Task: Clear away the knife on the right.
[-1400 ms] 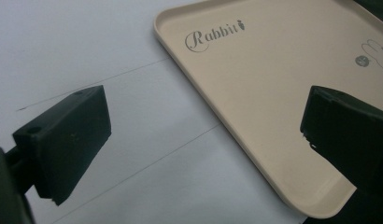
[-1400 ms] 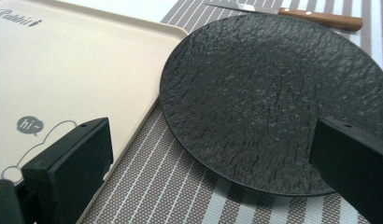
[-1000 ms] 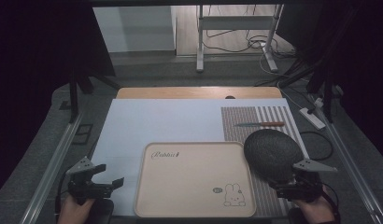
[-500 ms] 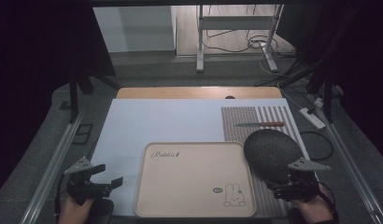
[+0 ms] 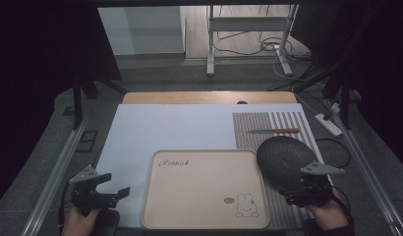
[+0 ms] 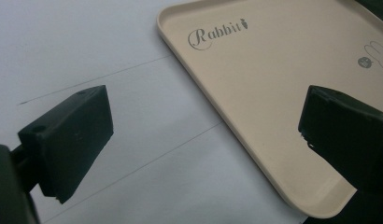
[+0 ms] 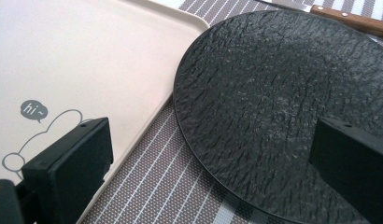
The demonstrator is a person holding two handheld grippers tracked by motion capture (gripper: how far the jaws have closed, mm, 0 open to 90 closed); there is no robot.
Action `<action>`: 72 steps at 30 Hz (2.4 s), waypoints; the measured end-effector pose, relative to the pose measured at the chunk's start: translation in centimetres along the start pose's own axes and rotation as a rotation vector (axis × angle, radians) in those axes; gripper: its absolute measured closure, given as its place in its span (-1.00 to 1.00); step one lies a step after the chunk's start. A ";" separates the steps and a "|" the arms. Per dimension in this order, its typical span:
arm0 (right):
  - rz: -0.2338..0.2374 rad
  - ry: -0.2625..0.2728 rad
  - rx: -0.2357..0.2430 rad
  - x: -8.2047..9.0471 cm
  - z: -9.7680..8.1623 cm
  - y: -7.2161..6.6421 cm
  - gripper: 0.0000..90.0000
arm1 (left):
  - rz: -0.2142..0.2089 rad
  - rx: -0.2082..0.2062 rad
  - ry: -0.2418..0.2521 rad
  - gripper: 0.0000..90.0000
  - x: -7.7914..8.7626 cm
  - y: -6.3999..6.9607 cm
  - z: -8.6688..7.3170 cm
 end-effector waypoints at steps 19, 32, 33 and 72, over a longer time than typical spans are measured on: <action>0.020 0.005 -0.022 -1.7 2.1 1.4 -1.00 | -0.004 0.011 -0.001 -0.92 -0.1 -0.1 0.0; 0.025 -0.018 -0.059 -3.1 3.6 2.6 -1.00 | -0.008 0.015 -0.002 -0.92 -0.1 -0.2 0.0; 0.025 -0.019 -0.059 -3.4 3.8 2.9 -1.00 | -0.008 0.016 -0.002 -0.92 -0.1 -0.2 0.0; -0.069 -0.087 -0.080 -11.1 9.6 8.5 -1.00 | -0.007 0.016 -0.006 -0.93 -0.1 -0.1 0.0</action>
Point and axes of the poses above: each handheld gripper's, and its own axes: x roughly backward along the jaws, z roughly out of its top, y roughly to its right, the point moved 4 cm from there along -x, roughly forward along the jaws, and after that the axes turned 8 degrees about -x, right-handed, at the moved point
